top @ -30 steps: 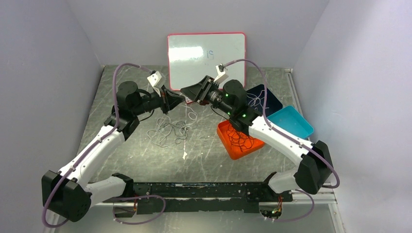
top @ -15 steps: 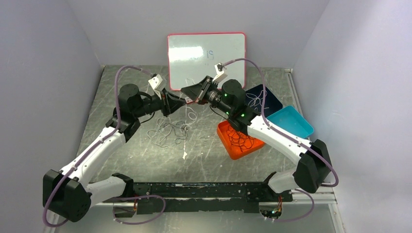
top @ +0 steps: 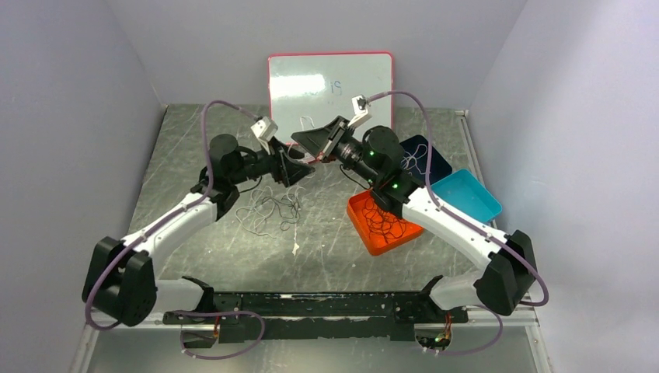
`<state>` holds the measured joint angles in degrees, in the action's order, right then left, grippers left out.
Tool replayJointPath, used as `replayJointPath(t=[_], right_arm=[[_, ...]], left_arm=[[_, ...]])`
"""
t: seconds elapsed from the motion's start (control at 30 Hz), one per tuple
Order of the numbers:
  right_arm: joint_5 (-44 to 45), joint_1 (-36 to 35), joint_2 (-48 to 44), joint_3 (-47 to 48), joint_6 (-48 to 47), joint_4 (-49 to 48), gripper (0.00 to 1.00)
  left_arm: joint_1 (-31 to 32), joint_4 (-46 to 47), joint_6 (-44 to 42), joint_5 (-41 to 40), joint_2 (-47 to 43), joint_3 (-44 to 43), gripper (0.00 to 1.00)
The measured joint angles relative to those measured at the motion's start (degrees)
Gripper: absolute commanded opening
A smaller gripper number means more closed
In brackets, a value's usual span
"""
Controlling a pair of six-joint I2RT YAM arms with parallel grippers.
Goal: Untangle the cables
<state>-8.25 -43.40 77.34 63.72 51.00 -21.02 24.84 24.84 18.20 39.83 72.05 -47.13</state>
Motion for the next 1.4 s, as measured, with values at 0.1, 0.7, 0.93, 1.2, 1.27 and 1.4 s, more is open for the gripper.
replayJointPath(t=[0.1,0.7,0.93,1.2,1.27,1.4], right_arm=[[-0.24,0.0,-0.48,0.02,0.46,-0.48,0.0],[-0.72,0.0,-4.96,3.1,-0.52,-1.53,0.0],[0.94,0.11,-6.38,3.56,-2.56,-0.13,0.0],[5.97,0.31,-10.29,7.43,-9.79,5.14,0.0],[7.74,0.33,-11.63,8.59,-12.04,6.45,0.0],[11.96,0.55,-13.62,11.74,-16.85,9.4,0.0]], left_arm=[[1.16,2.08,0.79,0.0,3.3,0.0,0.67],[5.11,11.04,4.92,0.5,15.1,7.96,0.27],[5.33,13.55,5.92,0.48,17.16,10.95,0.25],[5.33,14.47,6.05,0.22,17.16,13.62,0.24],[5.35,14.47,5.99,0.07,17.16,14.29,0.25],[5.38,14.4,5.81,-0.17,17.16,15.74,0.25]])
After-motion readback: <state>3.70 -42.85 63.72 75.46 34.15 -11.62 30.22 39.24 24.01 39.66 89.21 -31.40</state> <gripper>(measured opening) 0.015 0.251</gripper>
